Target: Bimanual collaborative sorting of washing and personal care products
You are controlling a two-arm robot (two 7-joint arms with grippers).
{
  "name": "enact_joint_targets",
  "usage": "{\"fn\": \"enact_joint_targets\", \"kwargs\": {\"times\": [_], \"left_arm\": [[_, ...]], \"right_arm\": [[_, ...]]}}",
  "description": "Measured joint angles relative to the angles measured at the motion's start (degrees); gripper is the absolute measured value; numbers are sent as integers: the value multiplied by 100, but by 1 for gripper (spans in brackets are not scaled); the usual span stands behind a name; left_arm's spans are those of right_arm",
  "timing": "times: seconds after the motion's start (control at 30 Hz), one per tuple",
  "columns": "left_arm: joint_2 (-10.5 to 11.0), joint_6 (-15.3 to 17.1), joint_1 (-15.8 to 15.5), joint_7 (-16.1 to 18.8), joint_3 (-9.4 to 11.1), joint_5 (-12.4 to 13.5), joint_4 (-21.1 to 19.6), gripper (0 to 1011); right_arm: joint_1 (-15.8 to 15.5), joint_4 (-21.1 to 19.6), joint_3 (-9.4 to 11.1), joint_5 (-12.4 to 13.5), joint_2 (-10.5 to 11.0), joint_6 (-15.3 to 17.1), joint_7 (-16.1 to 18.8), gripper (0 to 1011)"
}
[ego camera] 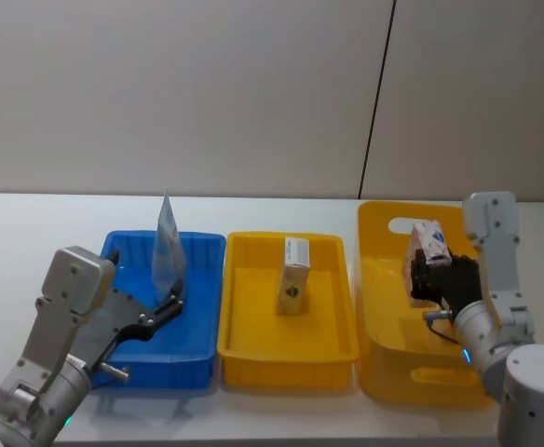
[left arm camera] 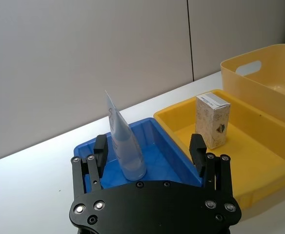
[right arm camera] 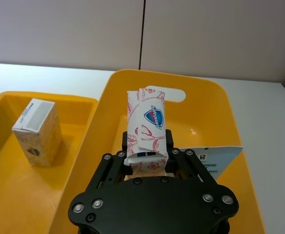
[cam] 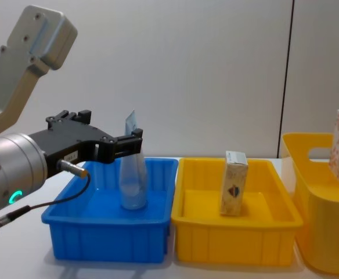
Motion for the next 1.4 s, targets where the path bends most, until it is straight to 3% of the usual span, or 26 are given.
{"fn": "enact_joint_targets", "kwargs": {"times": [0.33, 0.4, 0.53, 0.8, 0.87, 1.0, 1.4], "left_arm": [[0, 0, 0, 0, 0, 0, 0, 1001], [0, 0, 0, 0, 0, 0, 0, 1001], [0, 0, 0, 0, 1, 0, 0, 1001], [0, 0, 0, 0, 0, 0, 0, 1001], [0, 0, 0, 0, 0, 0, 0, 1001], [0, 0, 0, 0, 0, 0, 0, 1001], [0, 0, 0, 0, 0, 0, 0, 1001]], "right_arm": [[-3, 61, -20, -103, 63, 179, 9, 329], [-3, 65, -21, -112, 70, 192, 9, 451], [-4, 77, -23, -129, 80, 228, 10, 535], [-6, 96, -27, -154, 96, 275, 9, 819], [-7, 98, -28, -157, 97, 281, 8, 828], [-11, 99, -25, -161, 95, 285, 9, 971], [-92, -35, 122, 97, -13, -138, 245, 1004]]}}
